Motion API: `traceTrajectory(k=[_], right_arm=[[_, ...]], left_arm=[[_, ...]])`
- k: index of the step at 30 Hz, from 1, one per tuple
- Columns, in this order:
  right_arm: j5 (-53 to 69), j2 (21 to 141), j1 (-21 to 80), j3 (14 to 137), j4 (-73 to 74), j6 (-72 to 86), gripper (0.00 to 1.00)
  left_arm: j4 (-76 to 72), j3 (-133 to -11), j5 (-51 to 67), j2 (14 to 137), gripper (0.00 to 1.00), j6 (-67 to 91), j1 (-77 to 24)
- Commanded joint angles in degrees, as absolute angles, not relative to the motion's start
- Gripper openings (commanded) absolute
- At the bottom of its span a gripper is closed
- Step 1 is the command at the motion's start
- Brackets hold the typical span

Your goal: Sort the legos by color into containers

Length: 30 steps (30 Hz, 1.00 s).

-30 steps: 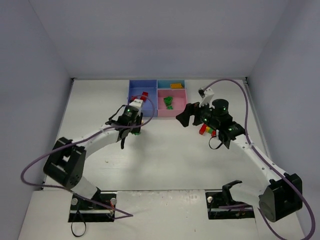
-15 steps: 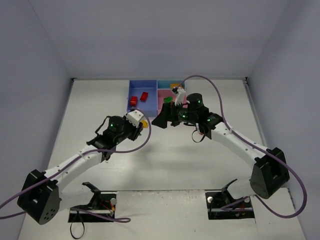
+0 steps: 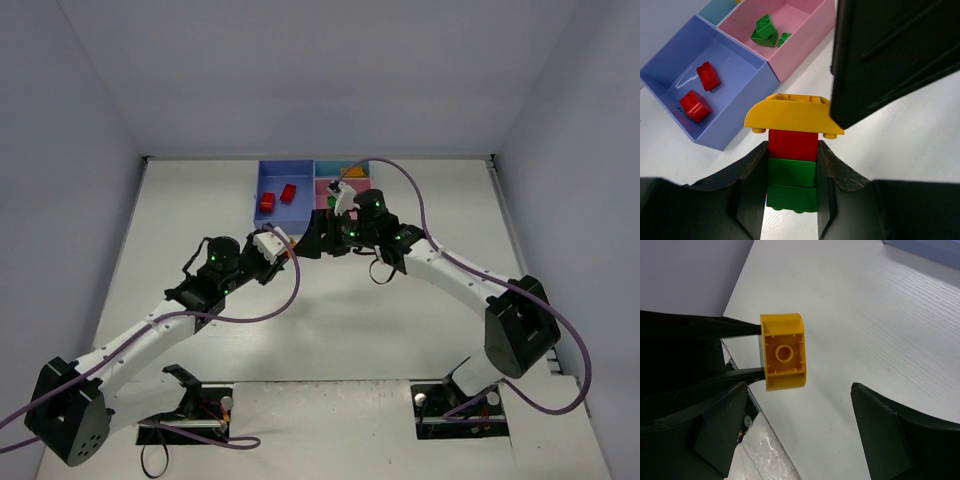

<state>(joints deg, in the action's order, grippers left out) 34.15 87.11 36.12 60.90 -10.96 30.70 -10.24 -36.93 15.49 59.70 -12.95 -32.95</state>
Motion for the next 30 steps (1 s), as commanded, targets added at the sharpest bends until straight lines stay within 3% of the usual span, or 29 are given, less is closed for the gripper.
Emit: traceTrajectory(k=[1,11,19,20,23,30], right_arm=[[36.0,87.5,36.8,65.0,-16.9,32.0,0.8],[37.6,91.0,37.4,65.8,-19.3,32.3,0.71],[39.5,92.9,38.1,66.4,-20.0,31.9,0.45],[39.6,92.7,38.1,66.4,-20.0,31.7,0.34],[39.0,92.2,38.1,66.7,-20.0,30.6,0.18],[39.2,90.5,36.7,66.8,-18.5,28.4,0.13]], left_arm=[[-15.3,-37.4,19.2,58.7,0.05,-15.4,-33.3],[-15.6,-37.2,21.4,58.5,0.05,-16.1,-33.6],[-16.4,-37.0,21.6,58.6,0.05,-15.8,-33.8],[-16.3,-37.1,21.4,58.7,0.05,-15.8,-33.8],[-16.2,-36.9,21.4,58.9,0.05,-15.8,-33.8],[-17.3,-35.1,20.7,59.1,0.01,-13.8,-33.8]])
